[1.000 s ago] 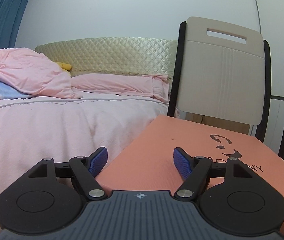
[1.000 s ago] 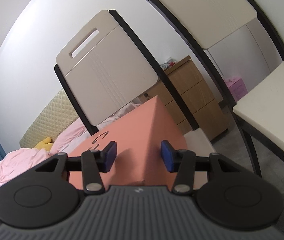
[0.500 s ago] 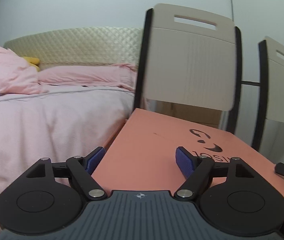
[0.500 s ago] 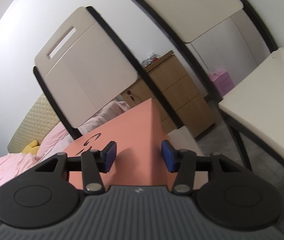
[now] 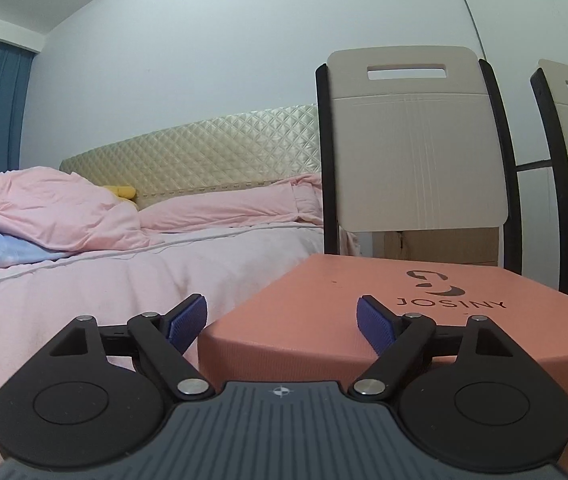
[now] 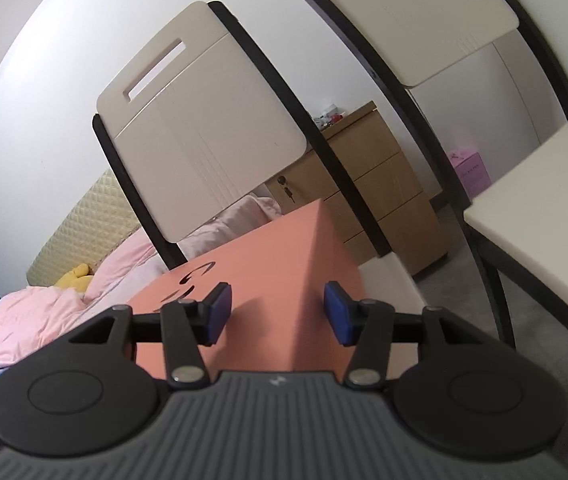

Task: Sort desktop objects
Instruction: 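Carry the lid with both grippers over the open pink box, then lower the lid onto the box rim and open both grippers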

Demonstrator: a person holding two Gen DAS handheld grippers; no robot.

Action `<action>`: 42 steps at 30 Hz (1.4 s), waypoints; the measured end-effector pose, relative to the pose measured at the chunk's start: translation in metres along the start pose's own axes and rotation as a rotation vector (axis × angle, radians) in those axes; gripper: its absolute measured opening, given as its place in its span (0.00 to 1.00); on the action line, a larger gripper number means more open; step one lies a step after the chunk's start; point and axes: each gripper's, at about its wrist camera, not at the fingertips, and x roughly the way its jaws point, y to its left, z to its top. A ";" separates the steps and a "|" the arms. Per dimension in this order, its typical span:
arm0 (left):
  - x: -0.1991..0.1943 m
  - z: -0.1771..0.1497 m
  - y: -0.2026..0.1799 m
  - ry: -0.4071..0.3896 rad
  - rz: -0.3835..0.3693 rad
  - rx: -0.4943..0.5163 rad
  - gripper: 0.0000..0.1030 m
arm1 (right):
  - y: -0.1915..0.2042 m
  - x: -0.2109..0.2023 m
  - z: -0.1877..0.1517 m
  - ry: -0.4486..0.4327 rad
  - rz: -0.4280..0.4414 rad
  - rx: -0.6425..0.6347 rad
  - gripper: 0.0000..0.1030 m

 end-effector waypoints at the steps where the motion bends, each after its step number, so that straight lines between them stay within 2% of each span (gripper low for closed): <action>1: 0.001 0.001 0.000 0.008 -0.005 -0.004 0.84 | -0.001 0.003 0.002 0.002 0.003 0.012 0.51; 9: 0.000 0.000 -0.003 0.018 -0.038 0.001 0.84 | -0.014 0.003 0.010 0.025 0.012 0.062 0.52; 12: -0.003 -0.003 -0.001 -0.010 0.006 -0.014 0.86 | -0.018 0.000 0.009 0.033 0.023 0.083 0.52; 15: -0.003 -0.003 0.004 -0.022 0.081 -0.026 0.87 | -0.013 0.000 0.005 0.035 0.035 0.071 0.52; 17: -0.001 -0.004 0.007 -0.017 0.080 -0.033 0.87 | -0.009 0.002 0.005 0.028 0.034 0.060 0.52; 19: 0.000 -0.003 0.009 0.000 0.055 -0.057 0.87 | -0.005 0.005 0.007 0.024 0.028 0.039 0.54; 23: 0.005 -0.002 0.019 0.066 -0.050 -0.144 0.87 | -0.001 0.015 0.015 0.033 0.041 -0.004 0.59; 25: 0.006 -0.002 0.021 0.078 -0.062 -0.156 0.88 | -0.003 0.020 0.019 0.056 0.051 -0.014 0.60; 29: 0.006 -0.003 0.020 0.087 -0.099 -0.160 0.88 | -0.017 0.019 0.025 0.094 0.070 0.045 0.60; 32: 0.005 -0.005 0.022 0.074 -0.092 -0.186 0.88 | -0.029 0.007 0.028 0.105 0.084 0.094 0.59; 35: 0.001 -0.005 0.024 0.049 -0.029 -0.192 0.88 | -0.030 -0.017 0.029 0.092 0.067 0.051 0.59; 37: -0.001 -0.004 0.026 0.034 0.003 -0.198 0.88 | -0.022 -0.034 0.025 0.085 0.061 -0.050 0.59; 42: -0.007 0.000 0.032 0.009 0.000 -0.247 0.88 | -0.005 -0.073 0.011 0.067 0.103 -0.345 0.59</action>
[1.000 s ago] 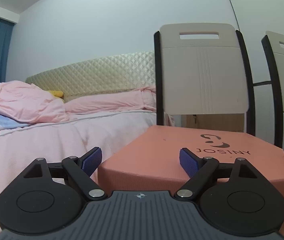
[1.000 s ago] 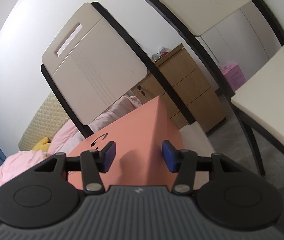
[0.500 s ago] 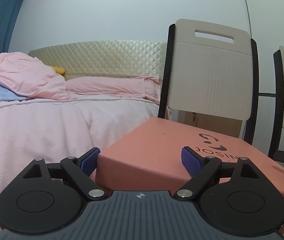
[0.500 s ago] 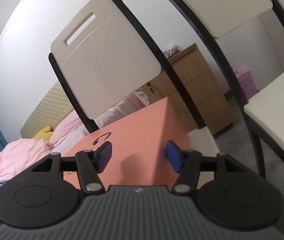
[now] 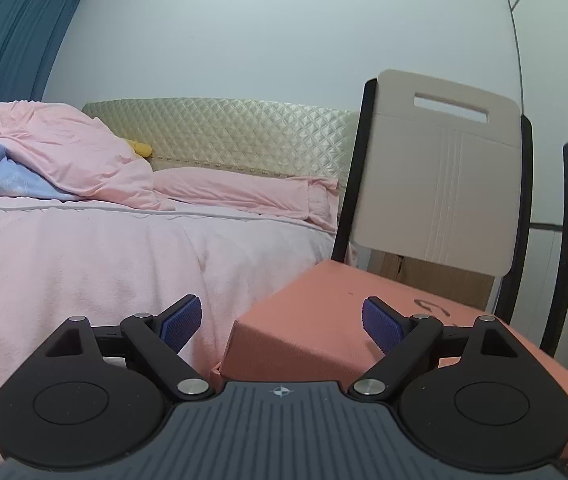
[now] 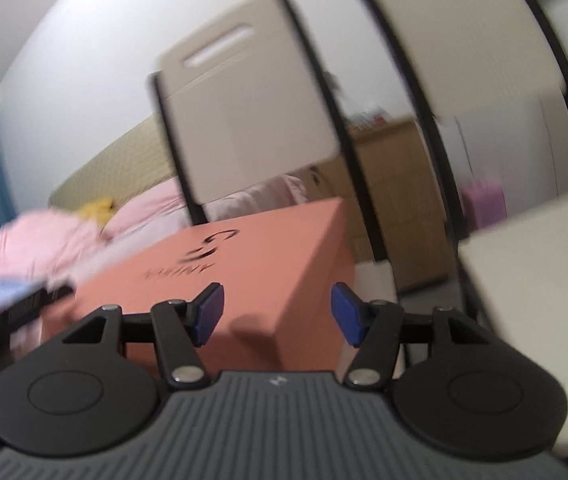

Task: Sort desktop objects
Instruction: 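Lower the lid onto the box rim and open both grippers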

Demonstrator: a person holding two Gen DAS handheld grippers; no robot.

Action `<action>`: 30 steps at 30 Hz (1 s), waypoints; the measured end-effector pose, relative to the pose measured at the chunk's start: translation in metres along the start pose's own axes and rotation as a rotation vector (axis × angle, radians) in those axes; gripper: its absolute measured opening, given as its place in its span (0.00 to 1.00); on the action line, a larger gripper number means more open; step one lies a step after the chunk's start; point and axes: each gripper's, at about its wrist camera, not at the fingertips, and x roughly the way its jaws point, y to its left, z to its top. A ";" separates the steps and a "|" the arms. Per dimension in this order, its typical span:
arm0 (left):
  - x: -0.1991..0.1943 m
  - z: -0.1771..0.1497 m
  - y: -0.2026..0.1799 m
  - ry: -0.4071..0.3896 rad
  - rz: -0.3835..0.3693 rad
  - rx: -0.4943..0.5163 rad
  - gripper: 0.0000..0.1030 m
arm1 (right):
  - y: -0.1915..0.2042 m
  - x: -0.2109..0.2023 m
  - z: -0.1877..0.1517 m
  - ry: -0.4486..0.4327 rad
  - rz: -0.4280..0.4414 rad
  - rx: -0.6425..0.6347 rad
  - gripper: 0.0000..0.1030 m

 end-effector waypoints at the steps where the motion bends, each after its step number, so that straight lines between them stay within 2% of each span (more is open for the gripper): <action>1: -0.001 0.000 0.000 -0.006 0.004 -0.004 0.88 | 0.001 -0.005 -0.007 -0.001 0.005 -0.051 0.59; 5: -0.002 0.000 -0.003 -0.012 0.022 0.005 0.89 | -0.006 -0.002 -0.052 0.066 -0.039 -0.143 0.59; 8: -0.004 0.000 -0.003 -0.022 0.027 -0.002 0.89 | -0.014 0.013 -0.068 0.121 -0.024 -0.121 0.59; 12: -0.004 -0.001 -0.003 -0.027 0.030 0.001 0.89 | -0.009 0.015 -0.063 0.075 0.051 -0.106 0.59; 15: -0.003 -0.002 -0.005 -0.027 0.029 0.013 0.89 | -0.006 0.022 -0.063 0.062 0.039 -0.097 0.59; 18: -0.004 -0.003 -0.006 -0.029 0.022 0.016 0.90 | -0.007 0.026 -0.063 0.063 0.035 -0.067 0.64; 23: -0.005 -0.003 -0.005 -0.032 0.010 0.010 0.90 | -0.015 0.026 -0.058 0.045 -0.002 -0.055 0.64; 27: -0.008 -0.004 -0.005 -0.039 -0.015 0.008 0.90 | -0.026 0.027 -0.053 0.037 -0.081 -0.045 0.64; 30: -0.007 -0.005 -0.008 -0.016 -0.054 0.024 0.90 | -0.039 0.026 -0.050 0.035 -0.129 0.009 0.64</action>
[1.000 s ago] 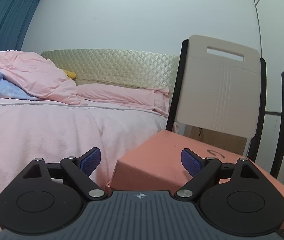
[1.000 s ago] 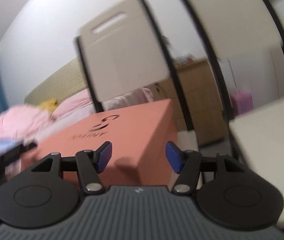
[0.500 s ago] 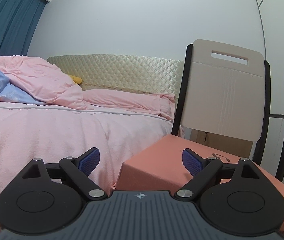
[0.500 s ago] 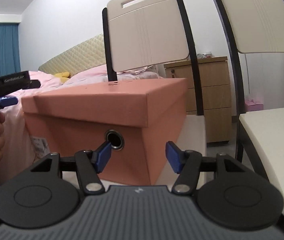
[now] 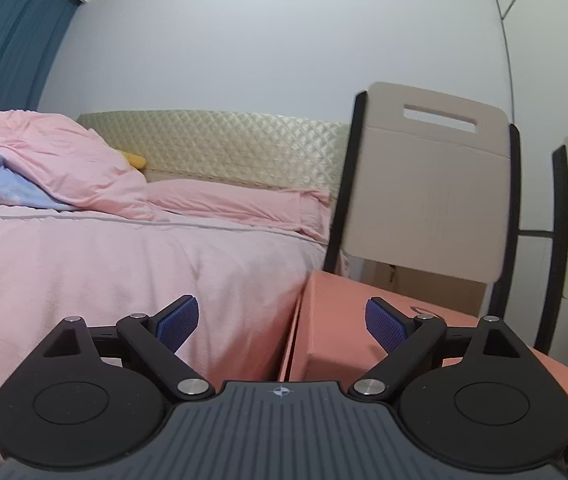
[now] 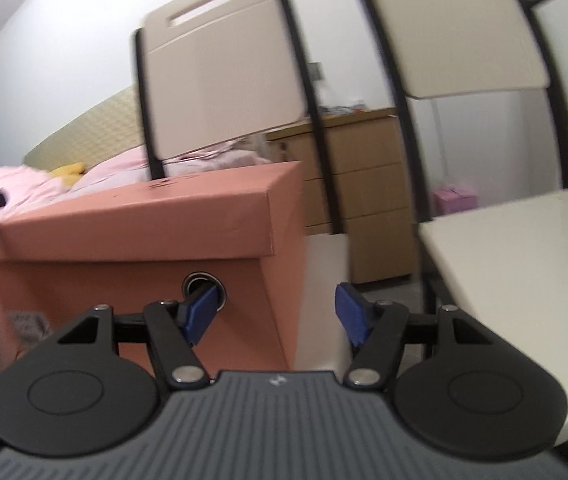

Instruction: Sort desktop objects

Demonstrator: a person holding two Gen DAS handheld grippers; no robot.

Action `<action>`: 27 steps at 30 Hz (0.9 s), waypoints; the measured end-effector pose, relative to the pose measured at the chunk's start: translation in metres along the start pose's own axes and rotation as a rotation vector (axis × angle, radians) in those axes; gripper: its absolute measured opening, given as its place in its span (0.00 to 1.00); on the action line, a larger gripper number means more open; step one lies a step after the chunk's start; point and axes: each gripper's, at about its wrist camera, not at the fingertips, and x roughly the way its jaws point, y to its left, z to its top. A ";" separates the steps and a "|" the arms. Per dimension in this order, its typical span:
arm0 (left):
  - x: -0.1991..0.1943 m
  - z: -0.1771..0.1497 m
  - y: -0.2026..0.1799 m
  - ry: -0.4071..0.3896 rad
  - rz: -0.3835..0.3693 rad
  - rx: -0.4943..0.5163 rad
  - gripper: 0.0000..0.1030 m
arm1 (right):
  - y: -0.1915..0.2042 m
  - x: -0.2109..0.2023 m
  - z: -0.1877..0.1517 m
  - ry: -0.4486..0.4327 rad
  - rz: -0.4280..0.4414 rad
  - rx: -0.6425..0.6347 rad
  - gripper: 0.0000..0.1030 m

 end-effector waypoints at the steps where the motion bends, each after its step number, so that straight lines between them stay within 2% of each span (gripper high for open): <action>1: 0.000 -0.001 -0.002 0.008 -0.013 0.010 0.90 | -0.004 0.000 0.000 0.005 -0.008 0.028 0.64; 4: -0.001 -0.002 -0.006 0.008 -0.030 0.025 0.90 | -0.013 -0.010 0.000 0.004 0.032 0.095 0.64; 9: -0.001 -0.002 -0.009 0.024 -0.052 0.039 0.90 | -0.014 -0.039 0.016 -0.083 0.093 0.162 0.64; 14: 0.001 -0.004 -0.011 0.052 -0.092 0.039 0.90 | -0.026 -0.014 0.066 0.016 0.087 0.219 0.70; 17: 0.002 -0.006 -0.013 0.060 -0.118 0.052 0.90 | -0.039 0.012 0.072 0.059 0.115 0.264 0.70; 20: 0.002 -0.008 -0.014 0.059 -0.135 0.057 0.90 | -0.050 0.026 0.061 0.069 0.174 0.360 0.66; 22: 0.003 -0.009 -0.014 0.064 -0.157 0.052 0.90 | -0.051 0.032 0.058 0.081 0.220 0.421 0.58; 24: 0.003 -0.010 -0.015 0.068 -0.184 0.054 0.90 | -0.042 0.038 0.063 0.083 0.246 0.402 0.52; 27: 0.003 -0.010 -0.019 0.057 -0.183 0.073 0.90 | -0.032 0.043 0.067 0.083 0.257 0.377 0.51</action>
